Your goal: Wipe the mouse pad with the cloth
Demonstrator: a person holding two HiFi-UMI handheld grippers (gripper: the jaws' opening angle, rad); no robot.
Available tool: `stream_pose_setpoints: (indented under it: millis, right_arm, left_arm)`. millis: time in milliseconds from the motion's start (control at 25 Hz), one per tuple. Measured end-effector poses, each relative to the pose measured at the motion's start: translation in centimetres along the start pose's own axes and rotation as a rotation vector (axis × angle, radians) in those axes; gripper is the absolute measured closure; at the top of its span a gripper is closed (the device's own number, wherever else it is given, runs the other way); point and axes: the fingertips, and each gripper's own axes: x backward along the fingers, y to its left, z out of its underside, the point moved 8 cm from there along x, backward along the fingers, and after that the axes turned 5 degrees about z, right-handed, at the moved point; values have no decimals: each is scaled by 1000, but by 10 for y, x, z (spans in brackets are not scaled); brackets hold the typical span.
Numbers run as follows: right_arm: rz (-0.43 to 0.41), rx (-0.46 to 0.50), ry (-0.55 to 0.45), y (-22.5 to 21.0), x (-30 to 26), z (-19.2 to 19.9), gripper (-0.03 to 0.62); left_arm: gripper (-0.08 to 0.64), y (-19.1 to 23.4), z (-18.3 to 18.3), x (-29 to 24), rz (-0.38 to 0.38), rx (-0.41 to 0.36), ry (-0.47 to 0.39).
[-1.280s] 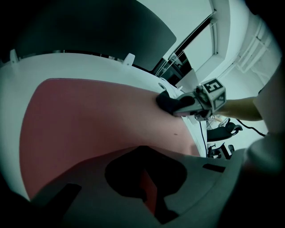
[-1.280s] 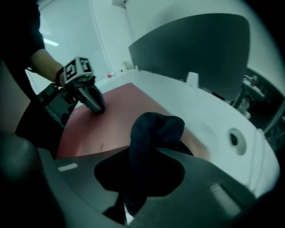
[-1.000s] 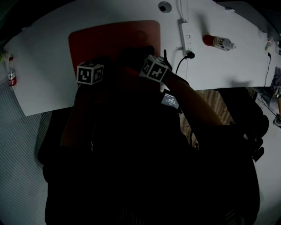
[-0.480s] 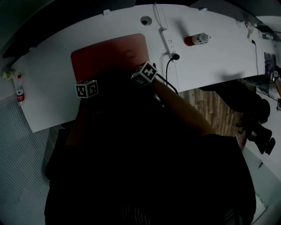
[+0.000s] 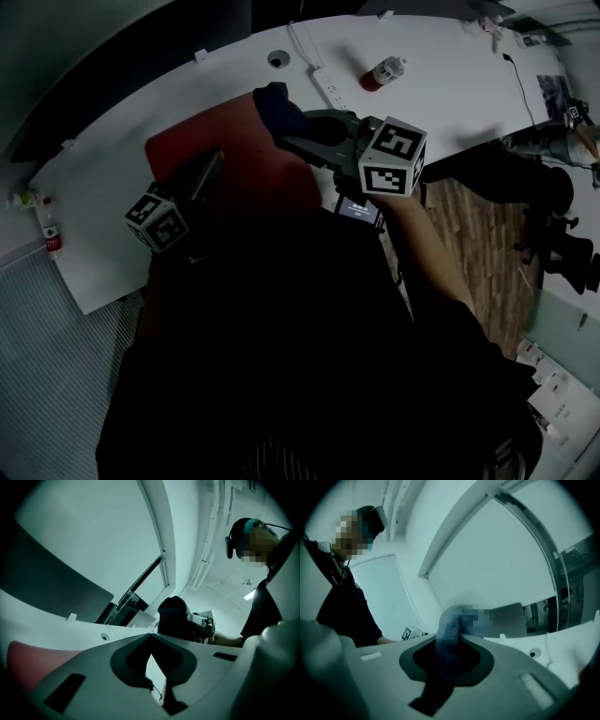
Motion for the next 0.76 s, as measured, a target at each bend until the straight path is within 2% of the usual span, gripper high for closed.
stream_pose_setpoints:
  millis: [80,240,400,560,640,760]
  right_arm:
    - [27,20,-44,5,15,-20,532]
    - [83,81,-75,24,31,-37,532]
    - [107,132,-96,39,34,-42,532]
    - [176,265,-32,39,34,-38,532]
    - [174,256,-39,38,37,-38,532]
    - [161,240,-62,40,37,-42,532]
  left_arm:
    - [552,-16,-16,-14,38,-27,-44]
    - [552,-63,-59,-23,71,-176,-100]
    - [552,-87,-89,-14,25,-305,-112]
    - [552,-92,-92,-11,-32,-413,-73]
    - [552,-89,-85,-9,-57,-427,-41]
    - [552,-84,-78,1,-86,-394,-36]
